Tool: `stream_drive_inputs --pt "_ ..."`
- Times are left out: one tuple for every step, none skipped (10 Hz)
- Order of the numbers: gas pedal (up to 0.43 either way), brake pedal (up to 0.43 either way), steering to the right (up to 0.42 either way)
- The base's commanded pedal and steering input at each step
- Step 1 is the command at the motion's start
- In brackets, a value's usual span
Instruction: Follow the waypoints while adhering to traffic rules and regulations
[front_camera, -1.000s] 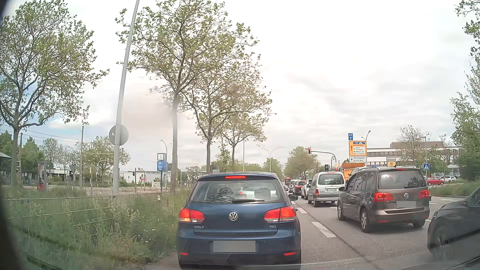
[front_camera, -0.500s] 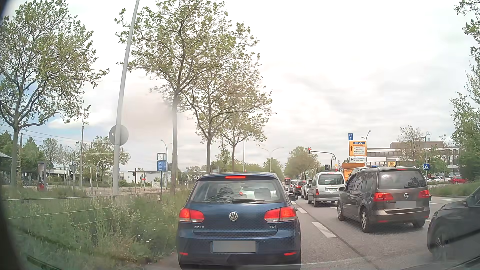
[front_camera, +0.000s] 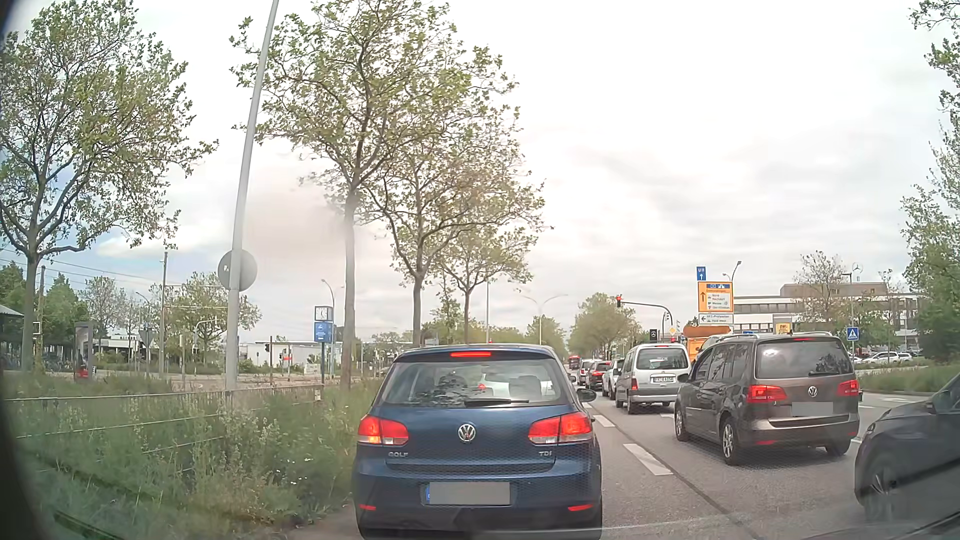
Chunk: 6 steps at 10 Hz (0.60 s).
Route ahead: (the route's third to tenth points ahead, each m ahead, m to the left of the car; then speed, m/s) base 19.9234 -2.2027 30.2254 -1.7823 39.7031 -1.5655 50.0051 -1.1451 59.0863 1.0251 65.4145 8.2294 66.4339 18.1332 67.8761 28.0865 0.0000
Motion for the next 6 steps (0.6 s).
stream_drive_inputs --pt "0.0 0.274 0.004" --pt "0.0 0.274 0.004" --pt "0.0 0.274 0.004" --pt "0.0 0.274 0.004" --pt "0.0 0.274 0.004" --pt "0.0 0.274 0.004"
